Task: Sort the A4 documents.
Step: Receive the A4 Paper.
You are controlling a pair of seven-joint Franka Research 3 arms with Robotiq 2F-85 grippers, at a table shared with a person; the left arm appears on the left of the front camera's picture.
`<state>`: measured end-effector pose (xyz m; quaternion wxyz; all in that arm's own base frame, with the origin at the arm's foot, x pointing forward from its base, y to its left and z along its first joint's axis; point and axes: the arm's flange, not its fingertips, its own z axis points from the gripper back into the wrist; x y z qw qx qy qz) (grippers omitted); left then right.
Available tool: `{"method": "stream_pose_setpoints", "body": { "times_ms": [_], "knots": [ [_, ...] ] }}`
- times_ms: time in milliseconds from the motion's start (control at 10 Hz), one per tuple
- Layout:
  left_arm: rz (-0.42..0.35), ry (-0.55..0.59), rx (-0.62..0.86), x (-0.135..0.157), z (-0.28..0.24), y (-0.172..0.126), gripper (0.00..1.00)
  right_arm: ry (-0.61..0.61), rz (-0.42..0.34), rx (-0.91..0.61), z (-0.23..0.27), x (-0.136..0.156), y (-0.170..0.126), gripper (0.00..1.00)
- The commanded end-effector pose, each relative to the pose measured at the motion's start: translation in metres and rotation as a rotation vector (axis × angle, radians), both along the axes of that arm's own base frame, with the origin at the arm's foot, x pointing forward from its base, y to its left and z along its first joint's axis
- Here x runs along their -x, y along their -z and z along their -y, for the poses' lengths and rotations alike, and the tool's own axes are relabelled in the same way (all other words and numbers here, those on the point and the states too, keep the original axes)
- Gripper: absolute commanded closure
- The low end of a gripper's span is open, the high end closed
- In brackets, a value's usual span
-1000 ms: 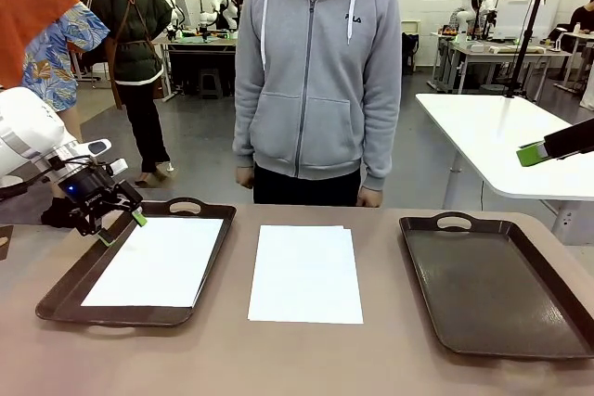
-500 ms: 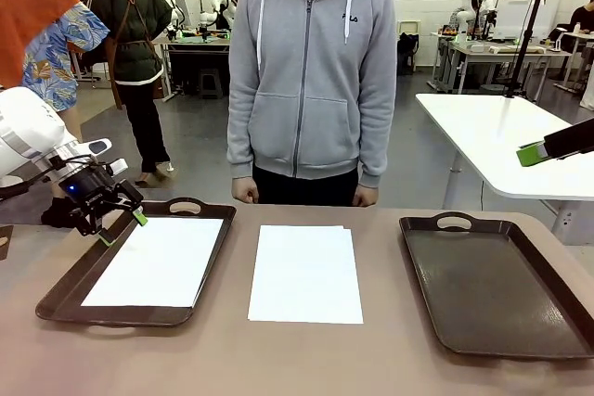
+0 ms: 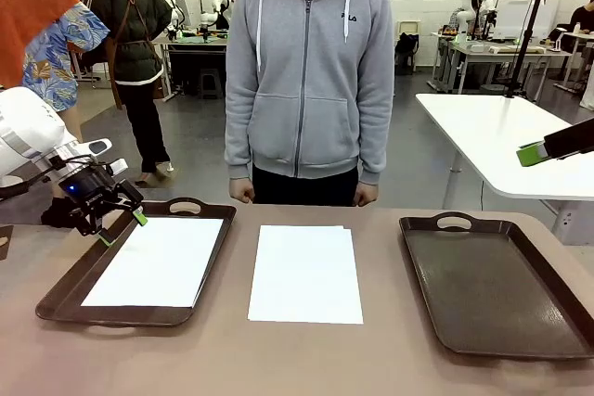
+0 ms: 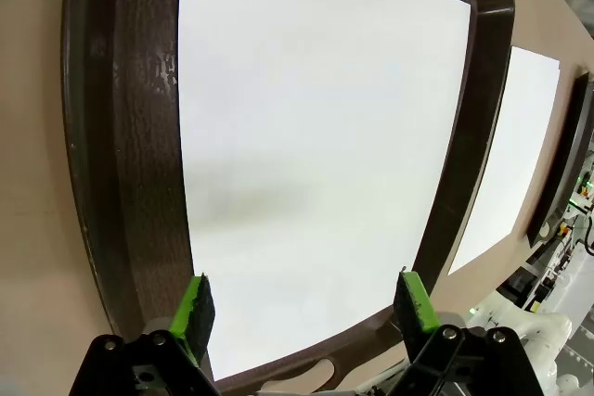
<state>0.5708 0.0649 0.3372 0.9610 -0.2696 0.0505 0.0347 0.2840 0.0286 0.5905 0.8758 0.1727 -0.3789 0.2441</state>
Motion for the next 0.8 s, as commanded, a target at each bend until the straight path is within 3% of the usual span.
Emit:
{"method": "stream_pose_setpoints", "body": {
  "times_ms": [0, 200, 300, 400, 500, 700],
  "knots": [
    [0.008, 0.012, -0.002, 0.000, -0.001, 0.000, 0.00, -0.013, -0.004, -0.008, 0.001, -0.002, 0.002, 0.00],
    [0.000, 0.000, 0.000, 0.000, 0.000, 0.000, 0.00, -0.013, -0.004, -0.008, 0.001, -0.002, 0.002, 0.00],
    [0.067, 0.015, -0.099, -0.001, 0.031, -0.032, 0.00, -0.013, -0.004, -0.008, 0.001, -0.002, 0.002, 0.00],
    [0.221, -0.022, -0.245, 0.014, 0.047, -0.081, 0.00, -0.013, -0.004, -0.008, 0.001, -0.002, 0.002, 0.00],
    [0.328, -0.039, -0.308, 0.037, 0.052, -0.116, 0.00, -0.013, -0.004, -0.008, 0.001, -0.002, 0.002, 0.00],
    [0.550, -0.015, -0.350, 0.086, 0.067, -0.156, 0.00, -0.013, -0.004, -0.008, 0.001, -0.002, 0.002, 0.00]
  ]
}}
